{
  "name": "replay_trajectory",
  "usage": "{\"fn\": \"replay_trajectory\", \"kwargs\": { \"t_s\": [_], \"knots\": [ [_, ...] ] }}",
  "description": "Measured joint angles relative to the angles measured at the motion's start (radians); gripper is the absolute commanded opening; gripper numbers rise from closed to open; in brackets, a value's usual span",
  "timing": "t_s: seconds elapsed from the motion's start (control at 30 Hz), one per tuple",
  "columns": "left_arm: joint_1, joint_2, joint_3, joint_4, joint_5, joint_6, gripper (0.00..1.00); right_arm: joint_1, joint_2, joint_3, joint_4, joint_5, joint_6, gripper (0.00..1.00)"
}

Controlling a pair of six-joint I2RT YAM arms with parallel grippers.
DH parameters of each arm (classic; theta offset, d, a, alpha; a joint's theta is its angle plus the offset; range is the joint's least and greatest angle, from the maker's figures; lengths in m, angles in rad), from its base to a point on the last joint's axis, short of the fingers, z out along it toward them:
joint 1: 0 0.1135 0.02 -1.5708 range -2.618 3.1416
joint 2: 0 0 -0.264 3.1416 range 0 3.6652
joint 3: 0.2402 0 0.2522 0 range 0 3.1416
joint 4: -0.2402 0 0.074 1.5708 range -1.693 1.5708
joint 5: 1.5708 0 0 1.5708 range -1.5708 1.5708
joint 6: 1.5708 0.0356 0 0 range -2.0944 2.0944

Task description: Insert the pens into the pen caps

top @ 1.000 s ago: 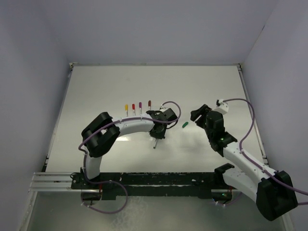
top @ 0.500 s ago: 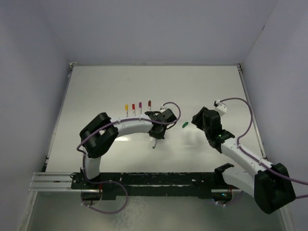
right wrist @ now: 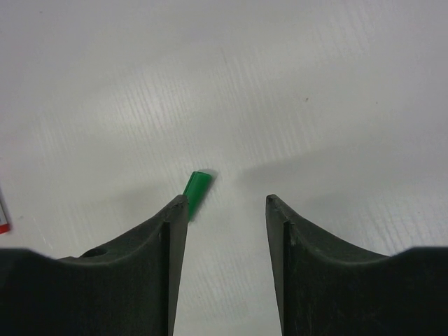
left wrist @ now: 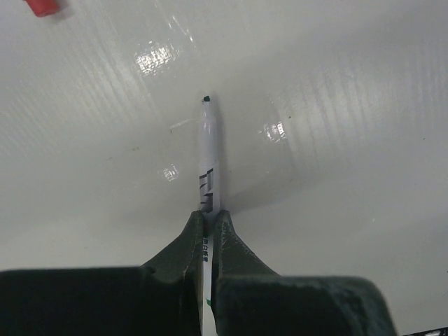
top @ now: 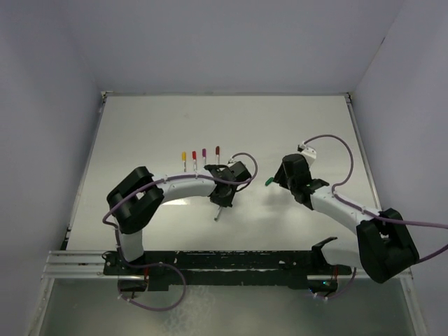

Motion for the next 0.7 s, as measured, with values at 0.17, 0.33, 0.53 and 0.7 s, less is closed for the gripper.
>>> {"fn": "replay_trajectory", "kwargs": {
  "t_s": [0.17, 0.33, 0.53, 0.7],
  "knots": [
    [0.0, -0.048, -0.034, -0.041, -0.007, 0.012, 0.0, 0.005, 0.055, 0.031, 0.0, -0.002, -0.013, 0.5],
    [0.0, -0.091, -0.05, -0.068, -0.018, 0.013, 0.0, 0.011, 0.109, 0.06, 0.0, -0.014, -0.017, 0.5],
    [0.0, -0.095, -0.056, -0.067, -0.029, 0.014, 0.0, 0.034, 0.166, 0.097, -0.001, -0.026, -0.017, 0.5],
    [0.0, -0.095, -0.06, -0.068, -0.036, 0.023, 0.0, 0.053, 0.208, 0.122, -0.01, -0.027, -0.016, 0.5]
  ]
}}
